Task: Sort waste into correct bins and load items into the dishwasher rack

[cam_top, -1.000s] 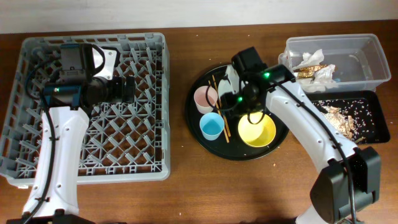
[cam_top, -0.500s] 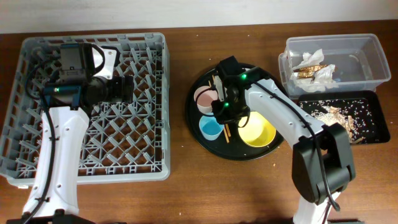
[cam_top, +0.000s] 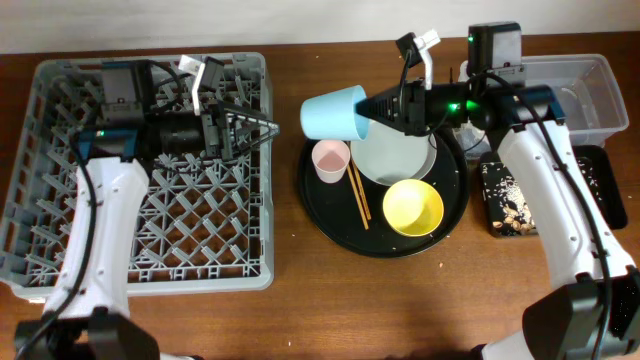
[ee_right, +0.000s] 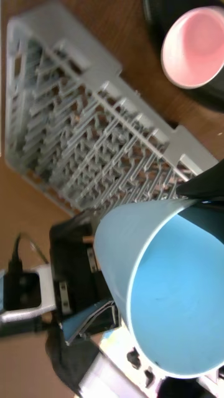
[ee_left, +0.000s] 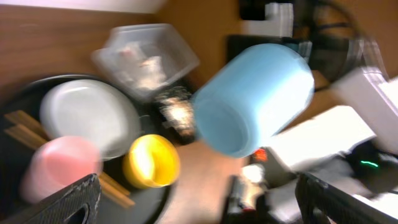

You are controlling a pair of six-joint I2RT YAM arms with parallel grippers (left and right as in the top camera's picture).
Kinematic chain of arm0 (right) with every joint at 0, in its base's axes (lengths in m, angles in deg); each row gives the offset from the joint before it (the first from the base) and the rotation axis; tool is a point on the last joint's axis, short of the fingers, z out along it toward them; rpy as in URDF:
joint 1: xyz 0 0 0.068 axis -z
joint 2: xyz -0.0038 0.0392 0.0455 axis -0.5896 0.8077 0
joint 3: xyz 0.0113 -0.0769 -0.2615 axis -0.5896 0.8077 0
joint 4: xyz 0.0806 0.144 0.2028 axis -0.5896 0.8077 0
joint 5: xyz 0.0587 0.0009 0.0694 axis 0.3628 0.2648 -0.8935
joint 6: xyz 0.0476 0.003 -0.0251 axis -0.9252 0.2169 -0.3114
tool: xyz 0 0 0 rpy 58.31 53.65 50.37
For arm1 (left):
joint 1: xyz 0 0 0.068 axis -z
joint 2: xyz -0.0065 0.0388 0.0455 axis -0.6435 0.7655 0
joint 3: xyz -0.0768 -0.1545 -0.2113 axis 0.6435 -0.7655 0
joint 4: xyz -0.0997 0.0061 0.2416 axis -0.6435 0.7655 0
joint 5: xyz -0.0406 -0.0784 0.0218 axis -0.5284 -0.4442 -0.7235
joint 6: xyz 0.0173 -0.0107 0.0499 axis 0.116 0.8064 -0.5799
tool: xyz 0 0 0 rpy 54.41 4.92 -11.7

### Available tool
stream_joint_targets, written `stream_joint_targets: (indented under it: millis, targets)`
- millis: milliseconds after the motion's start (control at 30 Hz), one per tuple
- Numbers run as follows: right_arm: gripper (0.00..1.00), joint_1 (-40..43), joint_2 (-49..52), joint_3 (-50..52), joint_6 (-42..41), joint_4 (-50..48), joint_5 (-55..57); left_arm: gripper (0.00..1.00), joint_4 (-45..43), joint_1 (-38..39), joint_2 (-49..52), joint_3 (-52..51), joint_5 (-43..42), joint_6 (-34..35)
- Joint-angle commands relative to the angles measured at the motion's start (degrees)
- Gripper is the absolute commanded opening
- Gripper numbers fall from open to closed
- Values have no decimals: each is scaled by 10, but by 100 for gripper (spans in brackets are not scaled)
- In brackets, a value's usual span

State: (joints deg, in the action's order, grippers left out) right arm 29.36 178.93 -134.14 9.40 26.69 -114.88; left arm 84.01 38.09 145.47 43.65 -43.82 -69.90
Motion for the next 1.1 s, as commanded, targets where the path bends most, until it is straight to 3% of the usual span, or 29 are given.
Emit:
stream_joint_targets:
  millis: [0, 200, 233, 333, 467, 600, 633, 700, 733, 767, 800, 833, 867, 900, 967, 1067]
  targets:
    - [4, -22, 0, -1, 5, -27, -41, 99, -10, 16, 41, 9, -135, 4]
    - [4, -89, 0, -1, -25, -62, 59, 99, -27, 52, 47, 9, -135, 4]
    - [4, -94, 0, -1, -27, -71, 65, 96, -26, 52, 47, 9, -135, 4]
    - [4, -95, 1, -1, -38, -92, 85, 74, -26, 52, 47, 9, -135, 4]
    - [4, -130, 1, -1, -68, -130, 150, 75, -24, 53, 47, 9, -135, 7]
    - [4, -142, 2, -1, -68, -130, 170, 93, -24, 53, 47, 9, -135, 7]
    - [4, -142, 3, -1, -68, -130, 170, 93, -24, 53, 47, 9, -135, 8]
    - [6, -142, 4, -1, -68, -127, 172, 59, -24, 53, 47, 9, -135, 8]
    - [15, -142, 4, -1, -68, -127, 172, 56, -24, 53, 47, 9, -135, 8]
    - [31, -142, 4, -1, -68, -127, 172, 56, -24, 53, 47, 9, -135, 8]
    - [32, -142, 4, -1, -68, -126, 172, 56, -24, 53, 47, 9, -135, 8]
    - [51, -142, 4, -1, -68, -124, 172, 55, -24, 53, 47, 9, -135, 8]
    - [89, -134, 4, -1, -68, -121, 172, 54, -26, 52, 47, 9, -135, 8]
    - [98, -118, 4, -1, -69, -115, 172, 50, -32, 45, 47, 9, -135, 8]
    - [98, -54, 4, -1, -72, -46, 207, 45, -49, -1, 41, 10, -127, 8]
    - [98, 12, 4, -1, -72, 106, 355, 43, 2, -65, 14, 11, 115, 24]
